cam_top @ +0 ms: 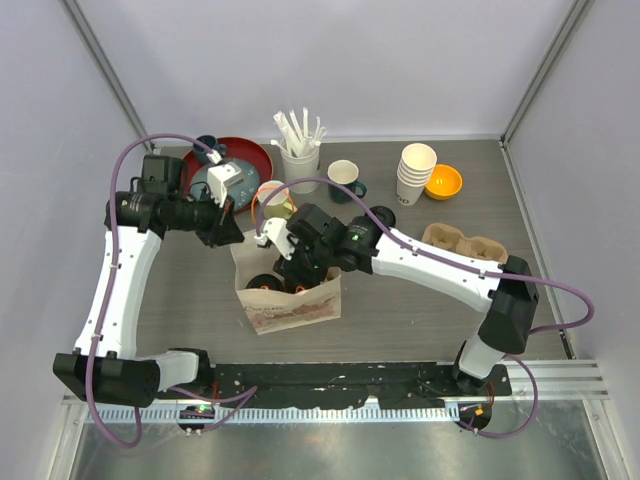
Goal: Pack the takeout coffee
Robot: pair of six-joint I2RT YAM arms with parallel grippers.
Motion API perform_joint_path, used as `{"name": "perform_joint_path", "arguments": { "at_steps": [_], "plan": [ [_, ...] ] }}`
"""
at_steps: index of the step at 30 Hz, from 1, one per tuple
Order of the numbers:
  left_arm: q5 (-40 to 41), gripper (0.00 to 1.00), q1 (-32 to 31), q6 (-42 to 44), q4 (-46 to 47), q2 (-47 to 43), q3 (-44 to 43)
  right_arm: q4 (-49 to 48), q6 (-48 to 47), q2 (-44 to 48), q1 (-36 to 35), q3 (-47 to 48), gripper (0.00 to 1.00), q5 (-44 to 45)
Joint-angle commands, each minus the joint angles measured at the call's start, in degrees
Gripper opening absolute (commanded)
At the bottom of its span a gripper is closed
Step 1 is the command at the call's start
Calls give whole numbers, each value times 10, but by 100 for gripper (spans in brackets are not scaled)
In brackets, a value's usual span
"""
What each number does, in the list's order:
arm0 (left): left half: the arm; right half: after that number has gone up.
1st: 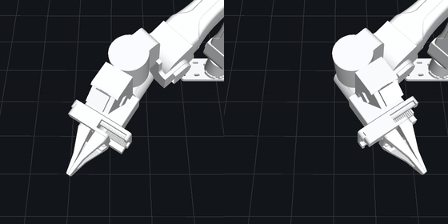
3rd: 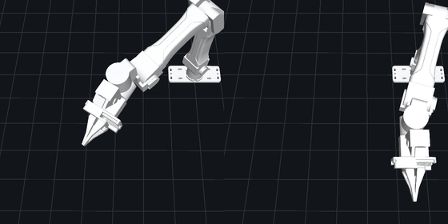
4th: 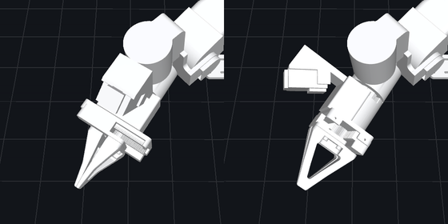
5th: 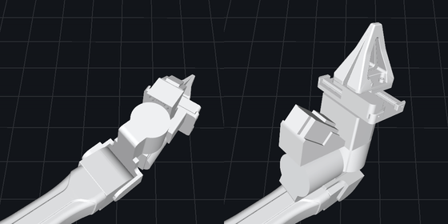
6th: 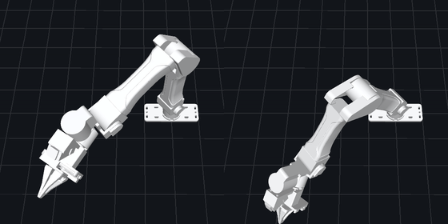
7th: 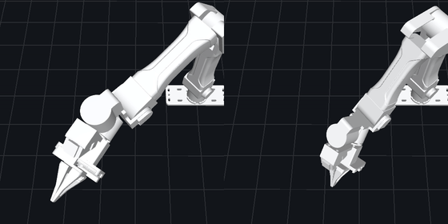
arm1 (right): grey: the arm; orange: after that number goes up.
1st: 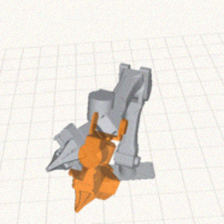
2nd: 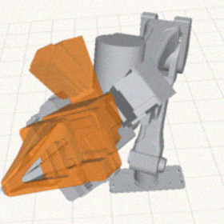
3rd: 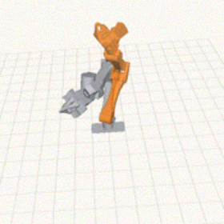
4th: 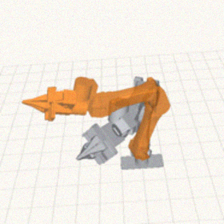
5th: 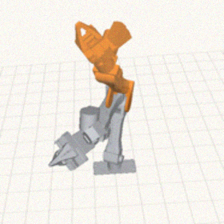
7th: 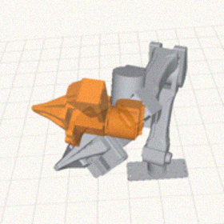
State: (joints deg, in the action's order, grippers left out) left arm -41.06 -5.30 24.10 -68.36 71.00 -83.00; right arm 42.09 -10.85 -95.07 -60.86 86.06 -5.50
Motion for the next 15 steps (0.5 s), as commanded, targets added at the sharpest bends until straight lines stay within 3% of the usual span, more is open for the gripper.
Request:
{"name": "perform_joint_path", "arguments": {
  "at_steps": [1,7,15],
  "plan": [
    [-1,0,-1,3,11,-6,-7,-1,-12,43,1,42,59,-4],
    [-1,0,-1,5,9,-6,-8,-5,-18,61,1,59,71,-4],
    [1,0,-2,5,9,-4,-9,-11,-28,82,2,71,72,9]
  ]
}}
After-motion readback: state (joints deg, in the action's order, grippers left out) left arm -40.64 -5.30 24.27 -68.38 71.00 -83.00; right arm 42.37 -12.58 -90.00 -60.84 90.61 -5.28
